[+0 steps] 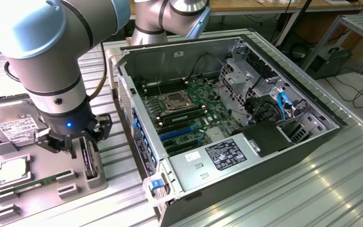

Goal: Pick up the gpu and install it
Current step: 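Pick up the gpu and move the gpu toward the slot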

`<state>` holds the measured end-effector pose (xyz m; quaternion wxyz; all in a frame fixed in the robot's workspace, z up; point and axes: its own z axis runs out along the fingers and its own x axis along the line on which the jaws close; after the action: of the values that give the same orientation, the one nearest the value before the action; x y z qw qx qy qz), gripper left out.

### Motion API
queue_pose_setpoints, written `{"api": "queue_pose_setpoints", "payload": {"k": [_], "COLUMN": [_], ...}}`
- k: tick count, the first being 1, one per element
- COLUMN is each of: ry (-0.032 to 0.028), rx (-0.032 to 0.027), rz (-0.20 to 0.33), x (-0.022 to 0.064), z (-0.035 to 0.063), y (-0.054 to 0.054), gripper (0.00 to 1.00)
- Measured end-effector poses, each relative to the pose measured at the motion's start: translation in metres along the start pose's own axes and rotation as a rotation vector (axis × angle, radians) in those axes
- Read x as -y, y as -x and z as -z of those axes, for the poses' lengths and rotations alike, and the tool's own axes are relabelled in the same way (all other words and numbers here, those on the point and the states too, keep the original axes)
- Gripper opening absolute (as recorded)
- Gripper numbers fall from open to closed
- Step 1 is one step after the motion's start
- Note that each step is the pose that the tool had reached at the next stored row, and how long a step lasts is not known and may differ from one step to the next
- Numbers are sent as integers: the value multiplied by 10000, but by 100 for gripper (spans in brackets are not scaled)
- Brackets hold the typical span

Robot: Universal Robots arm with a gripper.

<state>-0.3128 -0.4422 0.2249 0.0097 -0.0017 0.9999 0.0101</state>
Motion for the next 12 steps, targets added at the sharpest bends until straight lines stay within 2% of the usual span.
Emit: {"api": "queue_pose_setpoints", "payload": {"k": [9, 10, 11, 12], "ry": [-2, -2, -2, -2], "rx": [-2, -3, -3, -2], "rz": [0, 1, 0, 0], "x": [3, 3, 3, 3], "z": [-37, -39, -40, -40], "y": [-1, -1, -1, -1], "gripper": [51, 49, 43, 43]}}
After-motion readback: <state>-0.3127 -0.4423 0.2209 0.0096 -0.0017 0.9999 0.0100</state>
